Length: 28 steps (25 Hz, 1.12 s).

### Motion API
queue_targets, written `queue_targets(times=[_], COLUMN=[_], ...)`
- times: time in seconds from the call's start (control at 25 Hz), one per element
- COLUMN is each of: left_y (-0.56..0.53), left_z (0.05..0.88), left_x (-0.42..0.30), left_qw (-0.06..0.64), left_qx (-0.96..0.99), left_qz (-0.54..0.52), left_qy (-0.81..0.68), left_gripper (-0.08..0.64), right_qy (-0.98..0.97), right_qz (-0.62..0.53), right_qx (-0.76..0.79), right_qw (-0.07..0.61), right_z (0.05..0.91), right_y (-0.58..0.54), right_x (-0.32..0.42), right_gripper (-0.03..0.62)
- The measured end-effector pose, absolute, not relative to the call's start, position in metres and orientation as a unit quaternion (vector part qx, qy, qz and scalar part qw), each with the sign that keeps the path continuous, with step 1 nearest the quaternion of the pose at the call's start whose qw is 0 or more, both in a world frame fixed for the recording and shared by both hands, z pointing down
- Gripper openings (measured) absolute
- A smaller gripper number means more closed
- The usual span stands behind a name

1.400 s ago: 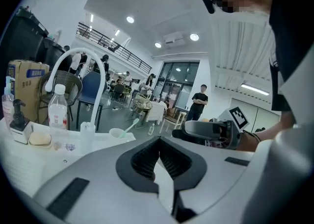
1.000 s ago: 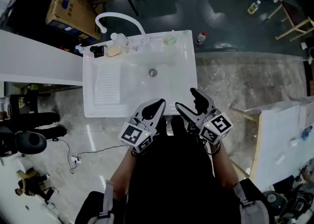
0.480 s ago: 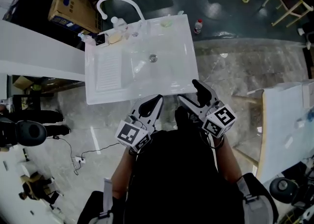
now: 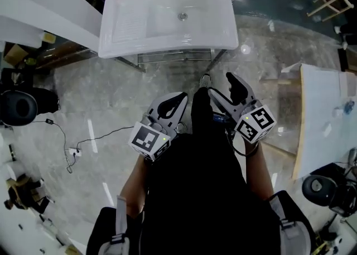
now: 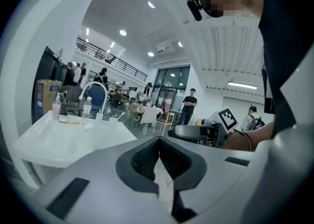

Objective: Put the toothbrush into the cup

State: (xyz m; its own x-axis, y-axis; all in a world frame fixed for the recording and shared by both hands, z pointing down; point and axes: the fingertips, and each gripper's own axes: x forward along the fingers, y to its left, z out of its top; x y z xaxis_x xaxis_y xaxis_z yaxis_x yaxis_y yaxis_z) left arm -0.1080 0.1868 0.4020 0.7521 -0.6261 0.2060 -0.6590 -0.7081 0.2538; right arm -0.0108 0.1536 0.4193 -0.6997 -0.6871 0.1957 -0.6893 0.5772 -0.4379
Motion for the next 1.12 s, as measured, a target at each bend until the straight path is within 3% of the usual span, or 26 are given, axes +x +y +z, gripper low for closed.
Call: queue_targets(times=[0.48,0.56,0.68,0.84,1.12], left_y=[0.292,0.292,0.29,0.294,0.302], left_z=[0.379,0.377,0.374,0.363,0.356], left_x=[-0.123,-0.117,-0.102,-0.078,-0.049], left_qw=[0.158,0.16,0.17,0.167,0.159], left_qx=[0.924,0.921,0.919,0.923,0.927], left_qz=[0.035,0.032,0.03,0.03,0.032], left_qy=[-0.346,-0.353,-0.355,-0.345,-0.338], left_gripper=[0.009,0.009,0.009,0.009,0.009], right_qy=[-0.915,-0.918,-0.924,-0.93,-0.925], right_qz=[0.208,0.204,0.209,0.216,0.268], right_qx=[0.345,0.34,0.321,0.296,0.266], right_qw=[0.018,0.019,0.014,0.003,-0.039], right_z=[0.37,0.366,0.36,0.354,0.353], right_y=[0.274,0.279,0.286,0.297,0.304], right_x=[-0.024,-0.02,-0.014,-0.011,0.007], right_gripper=[0.357,0.261,0.213,0.038,0.014])
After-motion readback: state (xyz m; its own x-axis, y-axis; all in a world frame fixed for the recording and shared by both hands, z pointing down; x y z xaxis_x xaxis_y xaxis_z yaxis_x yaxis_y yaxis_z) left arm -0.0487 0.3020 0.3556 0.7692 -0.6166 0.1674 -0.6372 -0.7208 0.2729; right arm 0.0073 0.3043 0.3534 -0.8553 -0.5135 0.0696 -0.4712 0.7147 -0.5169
